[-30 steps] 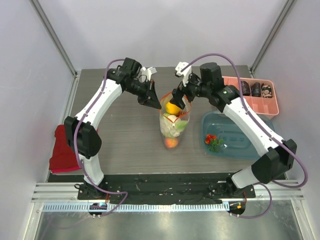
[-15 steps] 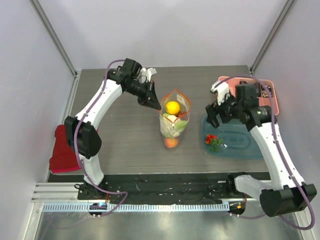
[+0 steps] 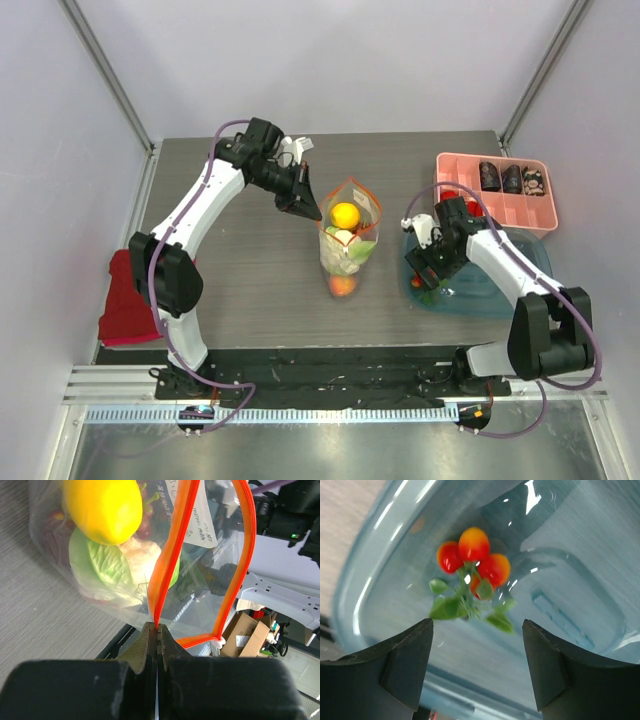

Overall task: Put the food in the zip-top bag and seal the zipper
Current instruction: Pick up the fake fruit from the bin, then place the fake fruit in the zipper food storage bag.

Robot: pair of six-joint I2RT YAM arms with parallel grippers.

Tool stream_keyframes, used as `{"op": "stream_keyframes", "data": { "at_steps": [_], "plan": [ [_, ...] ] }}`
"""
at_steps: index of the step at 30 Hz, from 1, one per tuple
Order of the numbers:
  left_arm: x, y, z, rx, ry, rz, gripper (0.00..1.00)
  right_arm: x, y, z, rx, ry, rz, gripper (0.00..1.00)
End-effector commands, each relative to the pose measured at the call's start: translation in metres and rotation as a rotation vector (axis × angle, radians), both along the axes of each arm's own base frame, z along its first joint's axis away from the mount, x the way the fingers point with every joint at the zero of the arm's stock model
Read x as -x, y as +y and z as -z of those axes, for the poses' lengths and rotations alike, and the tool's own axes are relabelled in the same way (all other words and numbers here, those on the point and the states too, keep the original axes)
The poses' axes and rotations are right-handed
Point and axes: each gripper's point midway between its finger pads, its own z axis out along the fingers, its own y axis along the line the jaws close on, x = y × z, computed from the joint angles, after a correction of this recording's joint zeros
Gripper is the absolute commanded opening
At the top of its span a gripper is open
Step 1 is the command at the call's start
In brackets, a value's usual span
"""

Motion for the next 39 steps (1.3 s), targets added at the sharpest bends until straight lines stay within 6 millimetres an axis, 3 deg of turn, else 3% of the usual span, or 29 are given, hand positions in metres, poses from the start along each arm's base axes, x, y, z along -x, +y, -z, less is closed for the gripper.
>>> {"op": "stream_keyframes", "data": {
  "at_steps": [1, 3, 5, 6, 8, 9, 11, 16, 20, 22, 23, 24, 26, 27, 29, 30, 32, 33, 35, 39],
  "plan": [
    [0.001, 0.005, -0.014, 0.008, -0.058, -0.006, 0.00, -0.017, -0.004, 0.023, 0.031, -0.049, -0.014, 0.76],
    [0.002, 0.006, -0.012, 0.000, -0.062, 0.000, 0.00, -0.011, -0.005, 0.040, 0.036, -0.016, -0.024, 0.73],
    [0.002, 0.009, -0.012, -0.009, -0.066, -0.003, 0.00, -0.014, -0.006, 0.047, 0.040, -0.022, -0.027, 0.66],
    [0.002, 0.009, -0.012, -0.011, -0.066, 0.000, 0.00, -0.013, -0.006, 0.048, 0.042, -0.023, -0.031, 0.56],
    [0.004, 0.009, -0.012, -0.013, -0.063, 0.004, 0.00, -0.014, -0.006, 0.044, 0.041, -0.029, -0.030, 0.46],
    [0.004, 0.010, -0.012, -0.011, -0.063, 0.005, 0.00, -0.016, -0.005, 0.034, 0.034, -0.048, -0.032, 0.37],
    [0.005, 0.010, -0.013, -0.009, -0.068, 0.008, 0.00, -0.018, 0.000, 0.018, 0.007, -0.069, -0.039, 0.28],
    [0.009, 0.011, -0.015, -0.006, -0.071, 0.011, 0.00, -0.033, 0.011, -0.052, -0.057, -0.186, -0.029, 0.01],
    [0.009, 0.010, -0.016, 0.003, -0.077, 0.006, 0.00, -0.041, 0.021, -0.107, -0.126, -0.266, -0.023, 0.01],
    [0.009, 0.011, -0.016, 0.004, -0.081, -0.002, 0.00, -0.047, 0.031, -0.147, -0.184, -0.337, -0.037, 0.01],
    [0.009, 0.011, -0.015, 0.005, -0.079, -0.004, 0.00, -0.047, 0.044, -0.163, -0.257, -0.349, -0.053, 0.01],
    [0.009, 0.011, -0.015, 0.006, -0.073, -0.009, 0.00, -0.054, 0.051, -0.194, -0.303, -0.419, -0.067, 0.01],
    [0.009, 0.010, -0.017, 0.013, -0.077, -0.015, 0.00, -0.060, 0.068, -0.226, -0.401, -0.469, -0.088, 0.01],
    [0.009, 0.010, -0.016, 0.013, -0.072, -0.020, 0.00, -0.065, 0.083, -0.261, -0.500, -0.528, -0.103, 0.01],
    [0.010, 0.009, -0.019, 0.021, -0.081, -0.023, 0.00, -0.071, 0.097, -0.292, -0.584, -0.575, -0.115, 0.01],
    [0.010, 0.010, -0.020, 0.022, -0.084, -0.026, 0.00, -0.076, 0.114, -0.311, -0.644, -0.597, -0.140, 0.01],
    [0.009, 0.010, -0.021, 0.024, -0.090, -0.030, 0.00, -0.077, 0.135, -0.323, -0.672, -0.608, -0.188, 0.01],
    [0.009, 0.010, -0.023, 0.026, -0.093, -0.031, 0.00, -0.073, 0.159, -0.329, -0.694, -0.607, -0.252, 0.02],
    [0.009, 0.010, -0.021, 0.021, -0.092, -0.036, 0.00, -0.073, 0.176, -0.327, -0.684, -0.608, -0.284, 0.02],
    [0.008, 0.011, -0.020, 0.017, -0.097, -0.041, 0.00, -0.075, 0.209, -0.293, -0.660, -0.530, -0.347, 0.01]
  ]
}}
